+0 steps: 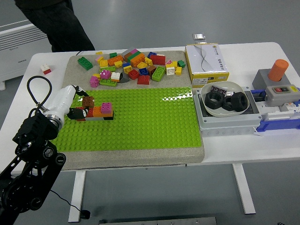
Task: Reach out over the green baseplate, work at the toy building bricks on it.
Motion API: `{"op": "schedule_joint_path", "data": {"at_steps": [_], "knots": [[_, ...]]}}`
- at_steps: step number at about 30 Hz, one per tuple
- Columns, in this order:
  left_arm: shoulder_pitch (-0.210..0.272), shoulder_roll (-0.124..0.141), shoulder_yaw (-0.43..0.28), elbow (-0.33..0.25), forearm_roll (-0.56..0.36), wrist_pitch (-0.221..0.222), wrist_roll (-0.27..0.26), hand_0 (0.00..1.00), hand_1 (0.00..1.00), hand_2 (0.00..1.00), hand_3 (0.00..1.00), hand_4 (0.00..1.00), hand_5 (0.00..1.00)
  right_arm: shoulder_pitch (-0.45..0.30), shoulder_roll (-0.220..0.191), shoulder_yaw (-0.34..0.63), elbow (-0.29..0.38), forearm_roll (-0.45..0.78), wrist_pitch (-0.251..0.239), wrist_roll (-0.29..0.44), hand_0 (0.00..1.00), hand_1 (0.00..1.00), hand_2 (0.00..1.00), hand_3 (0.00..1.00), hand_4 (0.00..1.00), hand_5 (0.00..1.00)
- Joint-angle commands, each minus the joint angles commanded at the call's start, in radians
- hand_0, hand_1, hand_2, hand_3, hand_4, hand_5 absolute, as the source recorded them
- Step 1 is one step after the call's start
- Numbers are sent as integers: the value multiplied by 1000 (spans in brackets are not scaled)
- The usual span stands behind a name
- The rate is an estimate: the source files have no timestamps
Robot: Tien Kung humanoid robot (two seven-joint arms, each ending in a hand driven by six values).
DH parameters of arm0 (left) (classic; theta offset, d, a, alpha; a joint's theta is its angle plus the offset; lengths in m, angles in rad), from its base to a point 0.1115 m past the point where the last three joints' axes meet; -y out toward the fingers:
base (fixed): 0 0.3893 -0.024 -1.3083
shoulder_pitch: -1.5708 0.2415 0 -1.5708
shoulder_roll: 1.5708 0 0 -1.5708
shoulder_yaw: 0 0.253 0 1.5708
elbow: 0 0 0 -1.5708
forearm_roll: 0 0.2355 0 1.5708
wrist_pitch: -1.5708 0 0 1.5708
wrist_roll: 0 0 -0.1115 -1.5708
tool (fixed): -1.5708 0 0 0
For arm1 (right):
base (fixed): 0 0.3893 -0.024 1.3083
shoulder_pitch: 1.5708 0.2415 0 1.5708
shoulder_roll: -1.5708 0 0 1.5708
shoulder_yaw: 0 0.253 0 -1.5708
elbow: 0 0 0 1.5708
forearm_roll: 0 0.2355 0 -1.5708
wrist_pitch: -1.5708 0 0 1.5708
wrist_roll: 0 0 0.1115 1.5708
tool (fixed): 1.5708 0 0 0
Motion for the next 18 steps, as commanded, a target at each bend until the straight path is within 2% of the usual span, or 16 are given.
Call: {"op": "schedule_joint_path", "data": {"at_steps": [7,18], "knots": [[-15,-20,13,46,11,13,15,853,791,697,294,613,29,3,-1,0,3,0,-1,-5,673,643,718,716,725,980],[-18,-28,3,104,42,24,16,858,794,679,285,591,29,4,0,0,6,0,-3,-11,673,643,719,716,726,982]]}}
